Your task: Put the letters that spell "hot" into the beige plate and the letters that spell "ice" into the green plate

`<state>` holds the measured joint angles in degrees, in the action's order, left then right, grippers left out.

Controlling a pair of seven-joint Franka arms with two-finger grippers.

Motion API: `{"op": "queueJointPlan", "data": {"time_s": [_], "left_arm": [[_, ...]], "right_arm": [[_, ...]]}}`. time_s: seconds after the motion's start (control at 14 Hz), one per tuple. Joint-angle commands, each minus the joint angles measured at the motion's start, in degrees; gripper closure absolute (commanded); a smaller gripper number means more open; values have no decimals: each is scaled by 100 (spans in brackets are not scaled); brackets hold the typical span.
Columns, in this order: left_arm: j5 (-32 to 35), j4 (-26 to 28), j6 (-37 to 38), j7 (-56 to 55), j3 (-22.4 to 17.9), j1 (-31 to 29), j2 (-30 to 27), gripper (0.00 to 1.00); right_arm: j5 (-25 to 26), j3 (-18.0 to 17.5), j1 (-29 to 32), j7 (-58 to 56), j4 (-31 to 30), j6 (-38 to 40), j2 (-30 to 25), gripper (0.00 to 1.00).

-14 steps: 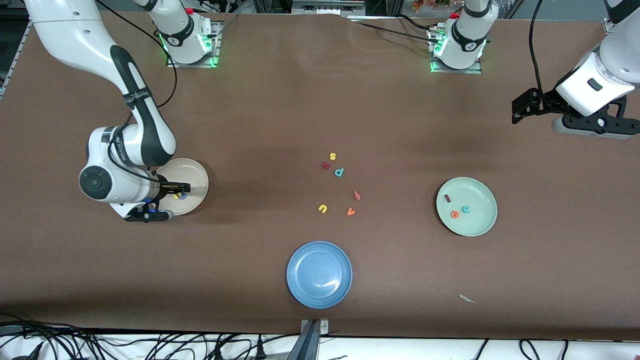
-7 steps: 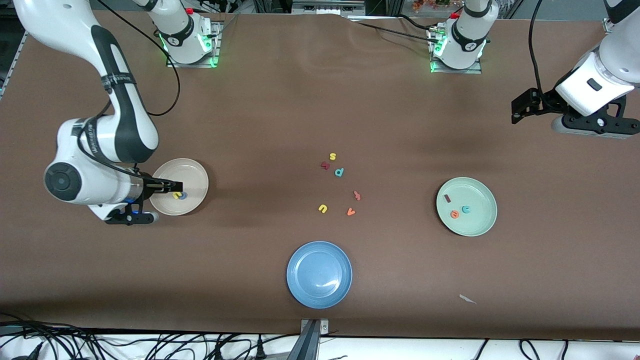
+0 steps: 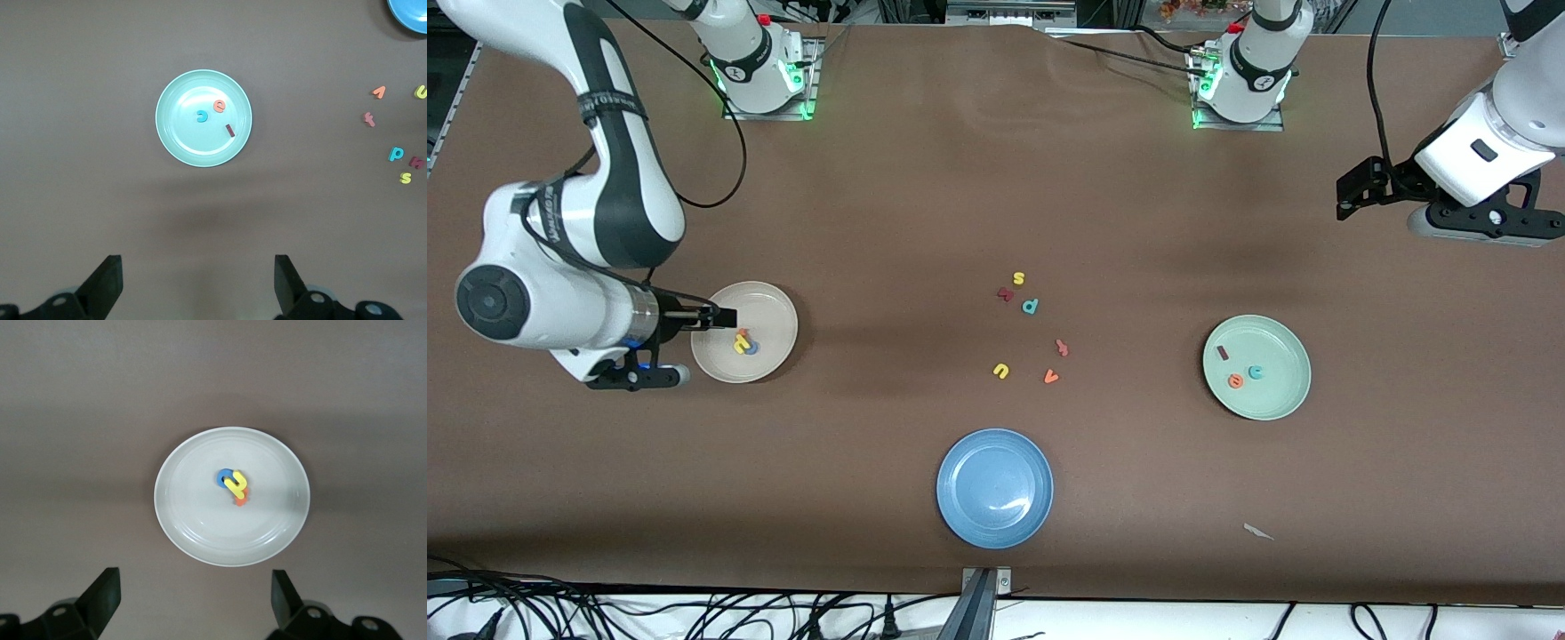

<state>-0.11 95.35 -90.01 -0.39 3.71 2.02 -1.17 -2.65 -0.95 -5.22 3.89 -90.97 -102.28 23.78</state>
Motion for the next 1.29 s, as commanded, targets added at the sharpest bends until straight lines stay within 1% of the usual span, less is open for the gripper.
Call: {"op": "queueJointPlan", "data": {"time_s": [0.0,0.21,0.5,0.71,0.93,1.21], "left_arm": [[-104,-139,115,-14,7,-9,38,0],[-95,-139,115,-14,7,-9,38,0],[-104,-139,115,-67,15,-9,38,0],[-95,-139,142,-67,7,-9,38,0],[-95,-148,142,-75,15,26,38,0],[-68,-166,133,4,15,35,46,0]], "right_arm": [[-16,-63,284,-116,-992,-319,-1101,0],[54,-458,828,-397,-1072,-222,-1752,0],[142,-476,874,-406,-985,-72,-2351,0],[151,-476,865,-424,-783,77,-2343,0],[160,-450,812,-441,-485,322,-2045,0],[160,-459,812,-424,-317,639,-2018,0]]}}
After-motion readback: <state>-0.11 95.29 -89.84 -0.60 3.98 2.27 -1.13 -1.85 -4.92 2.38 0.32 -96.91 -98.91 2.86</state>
